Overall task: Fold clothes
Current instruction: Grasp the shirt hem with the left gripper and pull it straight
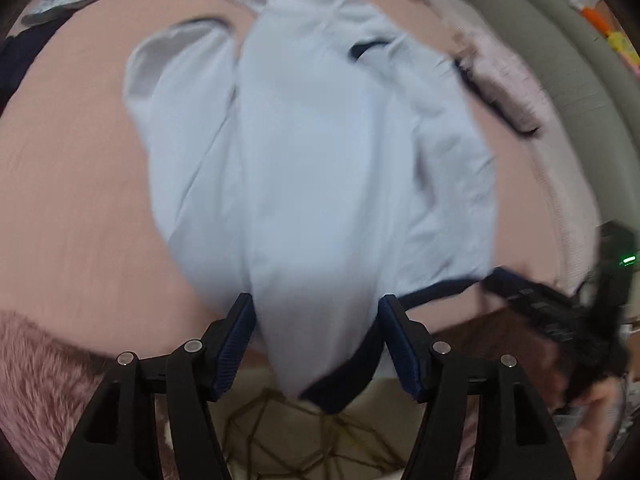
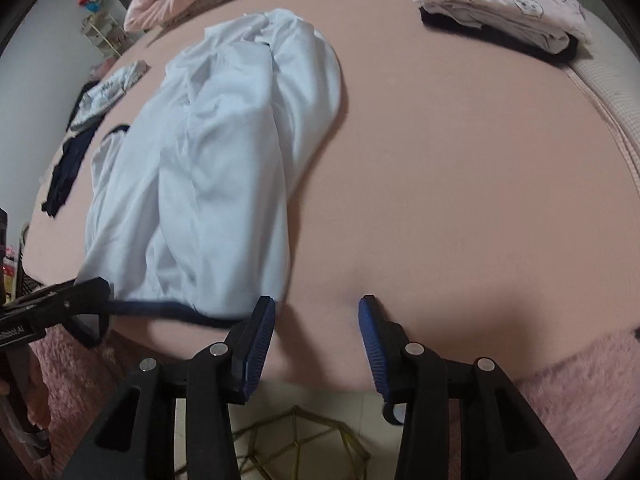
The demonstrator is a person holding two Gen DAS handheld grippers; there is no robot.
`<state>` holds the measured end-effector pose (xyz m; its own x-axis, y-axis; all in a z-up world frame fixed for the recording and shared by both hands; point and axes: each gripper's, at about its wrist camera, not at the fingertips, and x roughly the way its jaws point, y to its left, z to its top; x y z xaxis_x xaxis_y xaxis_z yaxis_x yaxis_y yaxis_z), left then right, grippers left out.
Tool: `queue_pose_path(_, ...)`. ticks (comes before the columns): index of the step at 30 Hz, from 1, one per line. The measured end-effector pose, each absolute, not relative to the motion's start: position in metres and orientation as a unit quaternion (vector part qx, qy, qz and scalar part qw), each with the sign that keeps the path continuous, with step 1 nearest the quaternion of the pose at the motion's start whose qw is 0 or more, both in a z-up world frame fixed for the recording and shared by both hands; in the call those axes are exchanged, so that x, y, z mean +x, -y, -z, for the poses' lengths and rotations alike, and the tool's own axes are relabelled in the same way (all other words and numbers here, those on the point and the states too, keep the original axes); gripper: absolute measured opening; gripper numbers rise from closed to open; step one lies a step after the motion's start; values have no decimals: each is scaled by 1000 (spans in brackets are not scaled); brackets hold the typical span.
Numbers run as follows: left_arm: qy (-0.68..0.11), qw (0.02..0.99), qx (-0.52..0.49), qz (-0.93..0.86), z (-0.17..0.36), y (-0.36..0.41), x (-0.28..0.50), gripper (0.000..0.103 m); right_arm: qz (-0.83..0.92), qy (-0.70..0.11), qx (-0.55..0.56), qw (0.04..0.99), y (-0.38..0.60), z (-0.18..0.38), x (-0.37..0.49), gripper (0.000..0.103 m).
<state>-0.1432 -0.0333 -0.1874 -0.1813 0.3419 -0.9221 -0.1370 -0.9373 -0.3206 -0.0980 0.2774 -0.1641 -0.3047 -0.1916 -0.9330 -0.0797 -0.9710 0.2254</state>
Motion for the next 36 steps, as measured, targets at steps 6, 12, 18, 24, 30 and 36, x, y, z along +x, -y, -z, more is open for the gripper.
queue_pose_path(6,60,149,-619,-769,172,51,-127,61,801,138,582,16,-306,148,-75,43)
queue_pose_path(12,183,132,-571,-789,163,97,-142,61,808,211,549,32,-327,132,-83,44)
queue_pose_path(18,213,95,-583,-779,179,102,-145,61,821,190,535,58,-298,118,-113,44)
queue_pose_path(24,207,77,-584,-782,201,80,-147,61,831,76,545,82,-240,126,-150,56)
queue_pose_path(30,111,81,-573,-808,198,43,-146,6,821,79,563,62,-235,159,-149,12)
queue_pose_path(36,137,81,-550,-820,183,60,-153,6,841,140,521,28,-281,125,-130,8)
